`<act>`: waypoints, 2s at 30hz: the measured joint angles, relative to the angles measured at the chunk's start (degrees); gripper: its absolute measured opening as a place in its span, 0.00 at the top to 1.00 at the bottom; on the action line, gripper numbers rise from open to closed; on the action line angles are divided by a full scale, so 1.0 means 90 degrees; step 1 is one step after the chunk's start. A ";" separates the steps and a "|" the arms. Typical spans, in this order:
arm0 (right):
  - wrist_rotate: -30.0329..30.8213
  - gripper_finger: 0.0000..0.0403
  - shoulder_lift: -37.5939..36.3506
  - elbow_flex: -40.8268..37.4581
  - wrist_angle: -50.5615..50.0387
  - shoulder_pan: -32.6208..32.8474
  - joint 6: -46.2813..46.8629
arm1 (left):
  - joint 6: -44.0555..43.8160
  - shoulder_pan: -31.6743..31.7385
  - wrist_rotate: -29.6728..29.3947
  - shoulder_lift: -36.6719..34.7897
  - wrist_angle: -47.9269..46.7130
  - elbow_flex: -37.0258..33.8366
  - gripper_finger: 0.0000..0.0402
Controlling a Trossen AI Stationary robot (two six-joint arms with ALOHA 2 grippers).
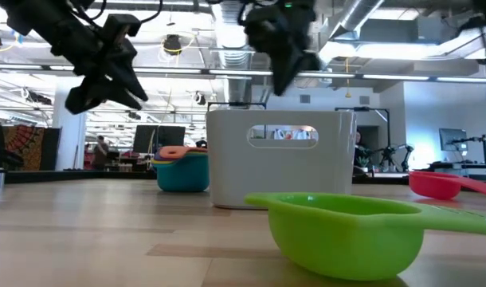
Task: Nest measuring cups in basket
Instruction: Stack the blue measuring cup on top of the orange measuring cup
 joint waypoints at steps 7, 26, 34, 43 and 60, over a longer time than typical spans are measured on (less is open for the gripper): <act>0.0077 0.84 -0.1353 -0.2162 0.0689 0.1136 0.3283 | 0.0810 0.0237 0.0168 -0.0112 0.0052 0.0002 0.81; -0.0308 0.67 -0.1798 -0.2825 -0.1156 0.5097 0.7098 | 0.2084 0.0668 0.0190 -0.0114 0.0181 -0.0001 0.81; -0.1329 0.55 -0.2011 -0.3917 0.0582 0.6118 0.8094 | 0.1987 0.0668 0.0103 -0.0114 0.0607 -0.0001 0.81; -0.1453 0.62 -0.2290 -0.4885 0.1444 0.7246 0.9869 | 0.1800 0.0668 -0.0371 -0.0114 0.1283 -0.0001 0.81; -0.1157 0.70 -0.2301 -0.5885 0.3029 0.7543 0.9349 | 0.1171 0.0338 -0.0329 -0.0114 0.1251 -0.0001 0.81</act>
